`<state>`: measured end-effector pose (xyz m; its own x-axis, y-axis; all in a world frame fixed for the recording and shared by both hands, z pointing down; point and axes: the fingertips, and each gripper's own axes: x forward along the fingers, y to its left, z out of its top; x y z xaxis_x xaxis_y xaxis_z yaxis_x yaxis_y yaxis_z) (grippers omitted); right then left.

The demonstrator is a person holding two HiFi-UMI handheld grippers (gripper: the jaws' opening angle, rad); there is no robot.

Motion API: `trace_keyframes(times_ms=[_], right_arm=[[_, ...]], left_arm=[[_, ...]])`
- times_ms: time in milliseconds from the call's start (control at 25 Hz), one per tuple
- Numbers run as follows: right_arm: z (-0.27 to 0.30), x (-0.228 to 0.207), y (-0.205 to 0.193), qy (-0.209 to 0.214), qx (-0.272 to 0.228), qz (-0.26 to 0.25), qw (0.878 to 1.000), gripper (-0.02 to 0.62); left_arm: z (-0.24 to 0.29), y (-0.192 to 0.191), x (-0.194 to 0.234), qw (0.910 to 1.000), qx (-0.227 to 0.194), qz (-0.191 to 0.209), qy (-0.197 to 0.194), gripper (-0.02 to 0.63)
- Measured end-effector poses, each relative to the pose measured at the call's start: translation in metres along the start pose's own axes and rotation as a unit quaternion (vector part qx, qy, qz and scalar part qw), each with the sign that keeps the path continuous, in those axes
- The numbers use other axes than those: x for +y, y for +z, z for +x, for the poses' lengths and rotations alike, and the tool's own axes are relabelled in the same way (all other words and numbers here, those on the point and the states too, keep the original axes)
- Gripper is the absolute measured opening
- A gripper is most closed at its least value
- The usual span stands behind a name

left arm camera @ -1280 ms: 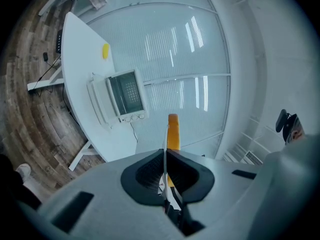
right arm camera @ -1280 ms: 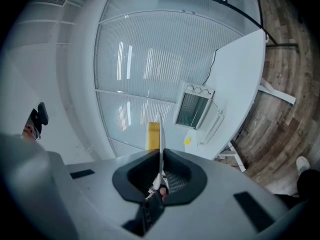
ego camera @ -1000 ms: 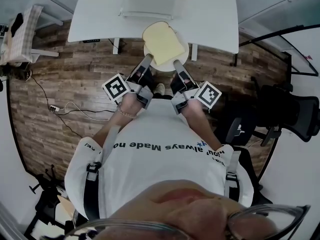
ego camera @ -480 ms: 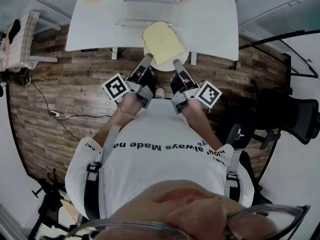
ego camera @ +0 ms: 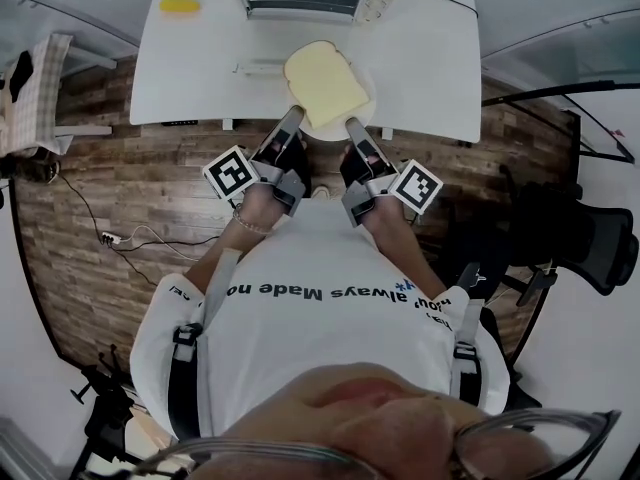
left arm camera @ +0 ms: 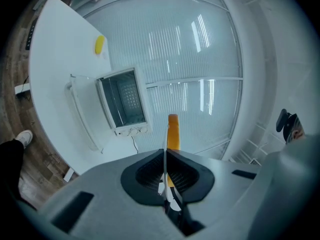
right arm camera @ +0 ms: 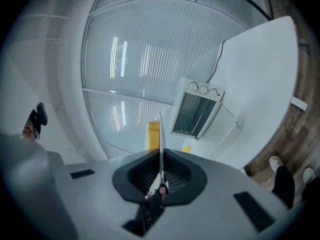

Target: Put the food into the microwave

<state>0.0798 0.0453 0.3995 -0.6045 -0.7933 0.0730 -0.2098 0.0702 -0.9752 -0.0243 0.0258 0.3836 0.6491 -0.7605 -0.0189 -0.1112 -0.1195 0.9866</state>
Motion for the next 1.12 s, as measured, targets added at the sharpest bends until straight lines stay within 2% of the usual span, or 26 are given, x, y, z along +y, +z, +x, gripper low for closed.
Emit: trace_keyframes(times_ms=[160,400,800,960,1120], right_arm=[[0.008,0.007,0.006,0.005,-0.004,-0.004,1.000,0.021],[0.092,0.009,0.027,0.001,-0.008,-0.002,1.000,0.022],[0.188,0.011,0.046,-0.011,-0.014,-0.001,1.000,0.023],[0.208,0.011,0.053,-0.010,-0.018,0.000,1.000,0.023],[0.206,0.003,0.076,-0.014,-0.028,0.005,0.999,0.023]], left_arm=[[0.006,0.009,-0.007,0.9999,0.005,0.007,-0.007,0.018],[0.045,0.086,0.009,0.9998,0.015,0.010,-0.001,0.018],[0.086,0.176,0.026,0.9998,0.021,-0.001,-0.006,0.018],[0.098,0.193,0.031,0.9997,0.025,-0.003,-0.004,0.018],[0.122,0.187,0.032,0.9994,0.035,-0.001,-0.003,0.018]])
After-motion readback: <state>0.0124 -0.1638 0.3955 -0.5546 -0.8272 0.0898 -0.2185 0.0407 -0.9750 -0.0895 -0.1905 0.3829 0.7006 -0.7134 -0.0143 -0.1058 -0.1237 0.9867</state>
